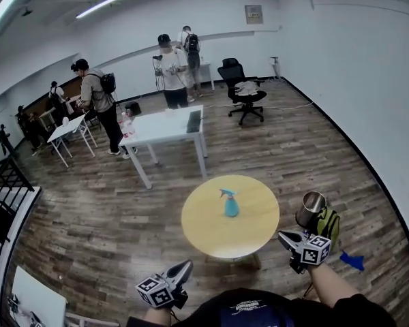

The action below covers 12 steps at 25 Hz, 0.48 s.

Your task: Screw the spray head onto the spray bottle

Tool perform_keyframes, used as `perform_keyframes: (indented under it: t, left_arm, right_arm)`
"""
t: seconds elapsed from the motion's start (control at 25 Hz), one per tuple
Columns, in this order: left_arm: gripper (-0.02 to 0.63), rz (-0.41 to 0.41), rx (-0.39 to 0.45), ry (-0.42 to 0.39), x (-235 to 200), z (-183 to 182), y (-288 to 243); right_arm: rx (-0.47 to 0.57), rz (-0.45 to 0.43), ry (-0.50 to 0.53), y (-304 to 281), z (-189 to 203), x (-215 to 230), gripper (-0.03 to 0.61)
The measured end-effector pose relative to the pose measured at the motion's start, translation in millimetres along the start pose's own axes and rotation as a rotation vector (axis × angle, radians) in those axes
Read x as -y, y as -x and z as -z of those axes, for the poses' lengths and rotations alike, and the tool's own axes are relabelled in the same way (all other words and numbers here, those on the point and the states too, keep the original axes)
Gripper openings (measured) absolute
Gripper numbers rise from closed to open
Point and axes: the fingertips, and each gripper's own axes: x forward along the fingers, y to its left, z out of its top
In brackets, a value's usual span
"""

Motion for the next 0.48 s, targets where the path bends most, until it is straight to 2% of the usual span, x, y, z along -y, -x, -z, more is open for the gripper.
perform_keyframes:
  t: [0.28, 0.48]
  left_arm:
    - [0.012, -0.05, 0.049, 0.007, 11.4, -7.9, -93.4]
    - [0.012, -0.095, 0.025, 0.015, -11.7, -6.1, -115.3]
  right_arm:
    - [-0.025, -0.087, 0.021, -6.5, -41.8, 88.0, 0.034]
    - [-0.026, -0.104, -0.01, -26.5, -48.3, 123.8, 0.037]
